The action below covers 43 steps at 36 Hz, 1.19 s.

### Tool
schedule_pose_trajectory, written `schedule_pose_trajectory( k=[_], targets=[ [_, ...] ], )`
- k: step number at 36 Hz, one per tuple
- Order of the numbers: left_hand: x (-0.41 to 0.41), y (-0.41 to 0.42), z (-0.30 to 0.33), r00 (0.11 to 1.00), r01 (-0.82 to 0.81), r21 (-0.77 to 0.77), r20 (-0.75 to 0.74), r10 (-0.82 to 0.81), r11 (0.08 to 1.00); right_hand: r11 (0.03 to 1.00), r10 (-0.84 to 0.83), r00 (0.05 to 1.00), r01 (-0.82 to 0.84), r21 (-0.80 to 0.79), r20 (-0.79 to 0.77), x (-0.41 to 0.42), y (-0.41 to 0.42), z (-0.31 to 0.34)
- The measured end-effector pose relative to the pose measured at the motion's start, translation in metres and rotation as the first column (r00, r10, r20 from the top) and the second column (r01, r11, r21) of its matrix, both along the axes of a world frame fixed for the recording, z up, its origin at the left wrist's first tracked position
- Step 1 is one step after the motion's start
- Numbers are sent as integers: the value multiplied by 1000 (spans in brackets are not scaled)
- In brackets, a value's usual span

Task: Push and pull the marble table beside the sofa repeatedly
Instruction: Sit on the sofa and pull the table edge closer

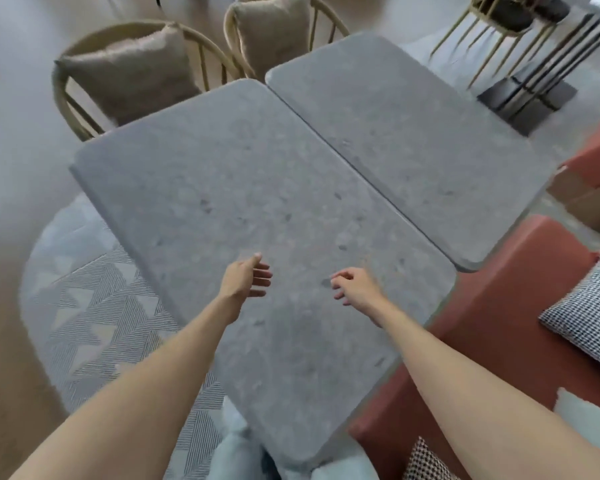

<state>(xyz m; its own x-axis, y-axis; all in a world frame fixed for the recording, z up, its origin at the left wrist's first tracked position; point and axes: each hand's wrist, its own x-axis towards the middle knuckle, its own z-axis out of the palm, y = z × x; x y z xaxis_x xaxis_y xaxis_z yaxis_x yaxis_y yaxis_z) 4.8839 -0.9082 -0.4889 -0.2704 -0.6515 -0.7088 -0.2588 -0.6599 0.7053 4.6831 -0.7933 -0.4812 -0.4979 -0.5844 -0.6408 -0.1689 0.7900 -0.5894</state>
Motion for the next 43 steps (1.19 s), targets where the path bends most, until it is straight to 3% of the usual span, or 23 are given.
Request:
schedule_pose_trajectory(
  k=[7, 12, 17, 20, 22, 26, 29, 34, 40, 42, 43],
  targets=[
    [27, 45, -30, 957, -289, 177, 24, 289, 941, 977, -87, 986, 112, 180, -142, -31, 59, -25],
    [22, 60, -44, 891, -454, 134, 79, 447, 881, 950, -192, 968, 225, 215, -163, -83, 79, -47],
    [7, 73, -45, 774, -627, 18, 133, 619, 779, 912, -326, 927, 360, 196, -185, -129, 89, -80],
    [-9, 91, -42, 637, -758, -55, 150, 756, 650, 909, -338, 904, 386, 156, -262, -142, 93, -90],
    [-25, 107, -41, 548, -825, -67, 153, 822, 562, 912, -358, 913, 387, 137, -198, -149, 97, -88],
    [-73, 154, -44, 449, -882, -57, 199, 871, 468, 913, -373, 926, 355, 201, 57, -184, 101, -77],
    [-101, 192, -46, 391, -907, -77, 217, 895, 415, 929, -316, 935, 271, 251, 162, -203, 97, -70],
    [-136, 241, -57, 275, -930, -171, 266, 924, 326, 957, -243, 950, 201, 208, 199, -205, 115, -73],
    [-181, 290, -64, 76, -888, -336, 565, 822, 313, 916, -392, 906, 368, 160, 160, -201, 145, -75],
    [-197, 294, -64, 5, -912, -331, 580, 815, 241, 907, -407, 901, 378, 184, 152, -203, 156, -76],
    [-203, 295, -66, -47, -944, -291, 581, 813, 153, 903, -414, 897, 384, 194, 153, -205, 160, -77]
  ],
)
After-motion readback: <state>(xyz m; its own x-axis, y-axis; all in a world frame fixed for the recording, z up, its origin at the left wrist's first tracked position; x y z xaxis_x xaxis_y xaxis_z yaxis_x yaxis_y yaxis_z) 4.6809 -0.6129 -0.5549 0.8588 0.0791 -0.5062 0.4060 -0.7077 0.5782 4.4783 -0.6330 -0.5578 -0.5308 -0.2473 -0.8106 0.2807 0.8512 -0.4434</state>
